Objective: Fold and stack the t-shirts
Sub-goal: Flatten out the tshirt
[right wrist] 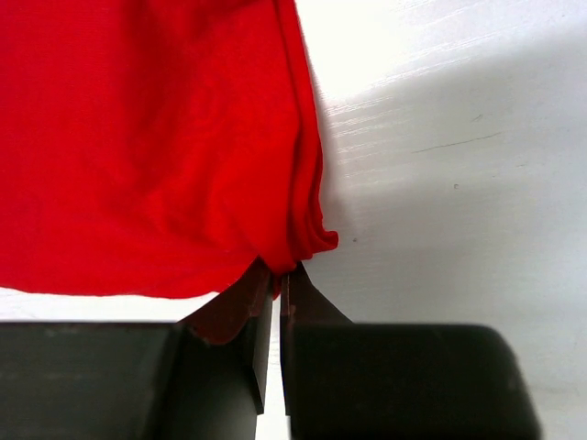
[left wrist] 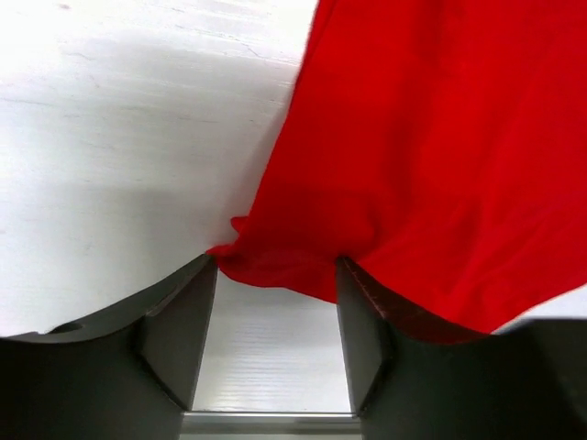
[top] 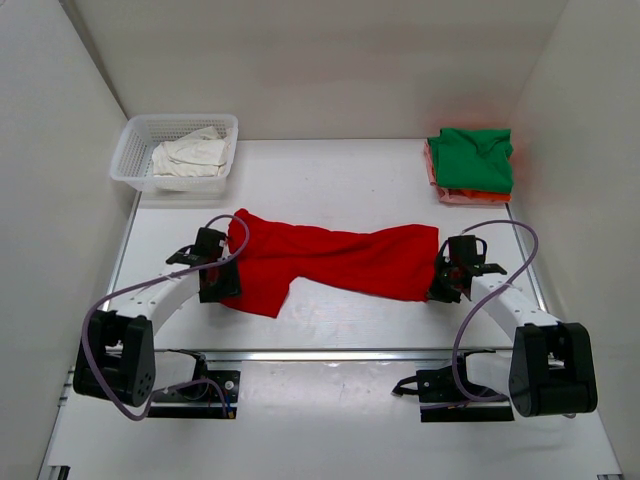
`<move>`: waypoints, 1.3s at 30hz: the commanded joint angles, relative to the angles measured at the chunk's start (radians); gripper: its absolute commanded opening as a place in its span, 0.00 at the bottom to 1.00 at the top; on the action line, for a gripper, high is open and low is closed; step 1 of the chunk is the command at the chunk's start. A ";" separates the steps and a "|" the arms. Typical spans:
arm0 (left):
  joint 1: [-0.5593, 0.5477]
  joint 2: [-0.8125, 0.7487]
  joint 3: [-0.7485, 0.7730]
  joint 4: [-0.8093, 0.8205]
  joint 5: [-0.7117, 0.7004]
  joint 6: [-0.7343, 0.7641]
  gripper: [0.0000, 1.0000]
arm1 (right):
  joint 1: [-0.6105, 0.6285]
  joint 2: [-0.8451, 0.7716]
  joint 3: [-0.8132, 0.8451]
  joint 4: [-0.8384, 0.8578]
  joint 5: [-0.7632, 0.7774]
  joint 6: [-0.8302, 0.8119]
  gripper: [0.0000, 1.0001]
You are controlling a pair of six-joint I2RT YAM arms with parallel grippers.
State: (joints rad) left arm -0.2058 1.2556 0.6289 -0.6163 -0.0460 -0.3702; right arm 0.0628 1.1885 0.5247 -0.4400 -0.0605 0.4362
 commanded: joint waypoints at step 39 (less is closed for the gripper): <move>0.069 -0.215 1.066 0.145 0.158 -0.224 0.00 | -0.106 -0.361 0.785 -0.298 -0.277 -0.212 0.00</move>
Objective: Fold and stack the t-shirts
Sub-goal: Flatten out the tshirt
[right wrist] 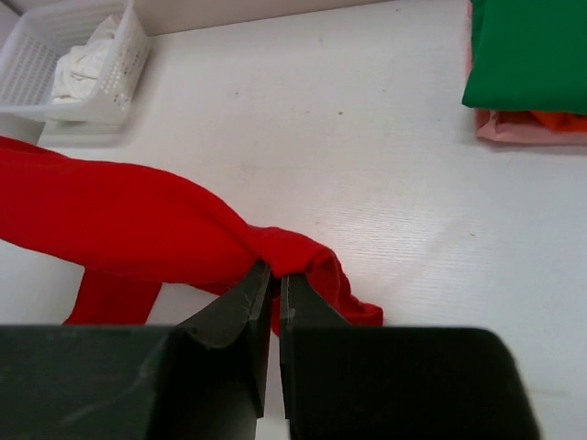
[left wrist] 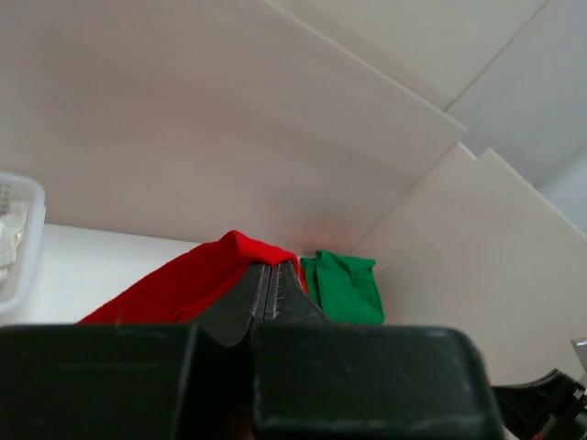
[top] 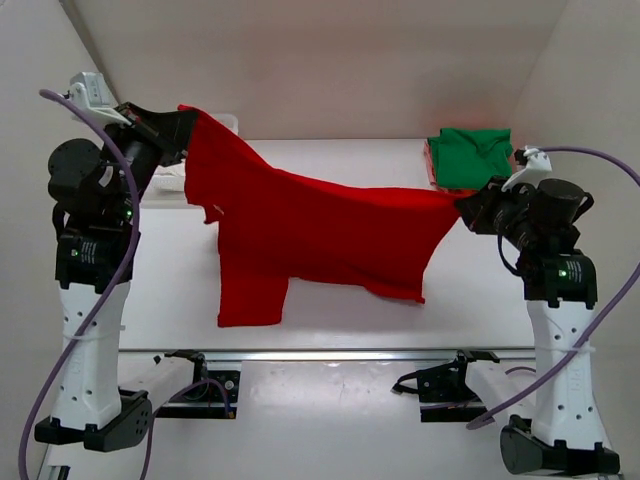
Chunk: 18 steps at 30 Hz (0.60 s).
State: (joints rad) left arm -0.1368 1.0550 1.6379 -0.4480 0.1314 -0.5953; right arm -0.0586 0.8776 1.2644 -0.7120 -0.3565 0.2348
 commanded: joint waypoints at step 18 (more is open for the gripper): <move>-0.099 -0.129 0.315 -0.126 -0.098 -0.014 0.00 | -0.030 -0.080 0.608 -0.155 0.133 -0.015 0.00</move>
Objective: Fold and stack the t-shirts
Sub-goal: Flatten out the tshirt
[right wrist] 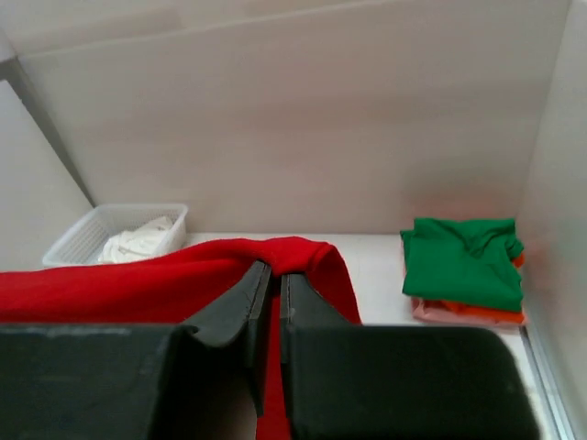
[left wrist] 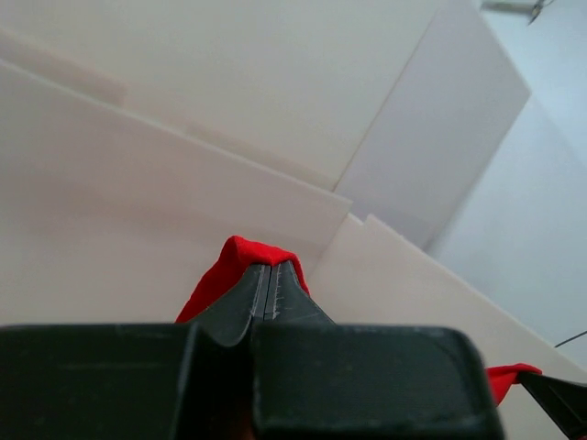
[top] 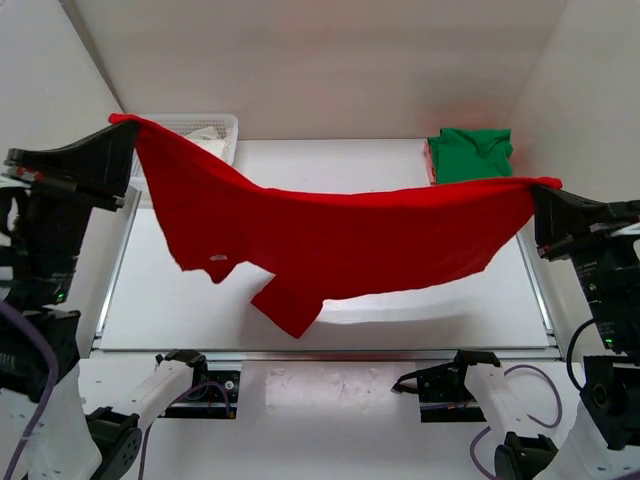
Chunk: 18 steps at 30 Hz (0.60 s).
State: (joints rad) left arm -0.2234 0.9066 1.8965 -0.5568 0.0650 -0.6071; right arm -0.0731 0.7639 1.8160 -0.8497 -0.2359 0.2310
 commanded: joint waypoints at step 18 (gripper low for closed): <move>0.078 0.336 -0.066 0.227 0.099 -0.010 0.00 | 0.006 0.176 -0.380 0.286 -0.062 -0.012 0.00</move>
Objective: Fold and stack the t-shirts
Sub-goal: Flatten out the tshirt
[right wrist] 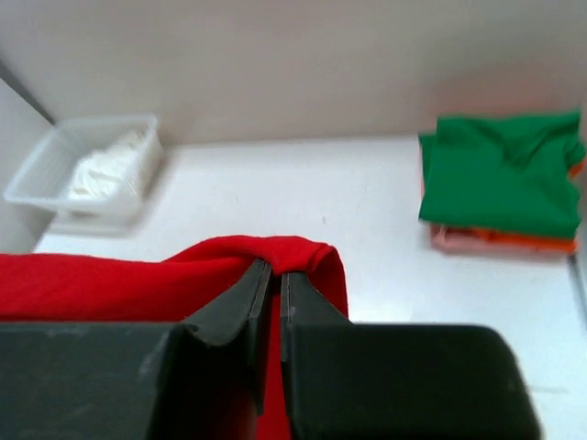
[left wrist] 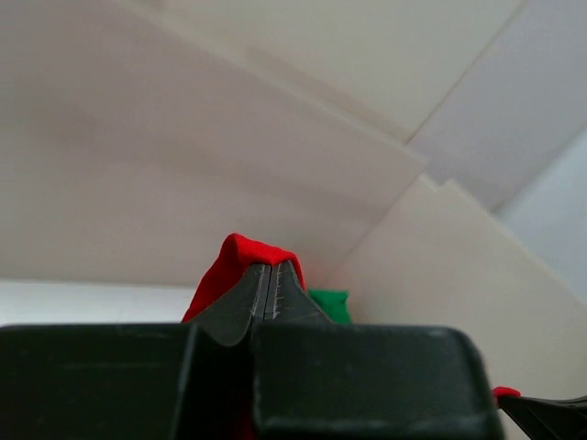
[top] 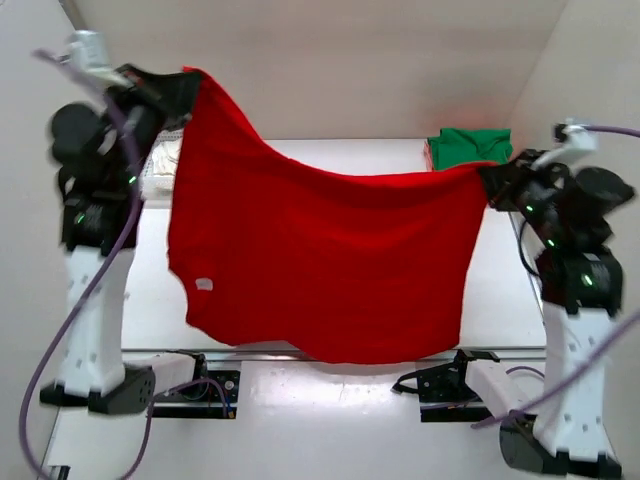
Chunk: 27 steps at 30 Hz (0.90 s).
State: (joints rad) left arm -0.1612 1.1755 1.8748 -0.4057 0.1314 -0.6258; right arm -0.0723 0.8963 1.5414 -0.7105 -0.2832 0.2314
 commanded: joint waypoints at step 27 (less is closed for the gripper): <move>0.025 0.239 0.197 0.041 0.057 0.049 0.00 | -0.018 0.241 -0.018 0.302 -0.069 -0.001 0.00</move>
State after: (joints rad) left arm -0.1318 1.5734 2.1513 -0.3763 0.1860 -0.5762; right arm -0.0719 1.2018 1.5185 -0.4168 -0.3233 0.2138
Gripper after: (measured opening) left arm 0.017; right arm 0.023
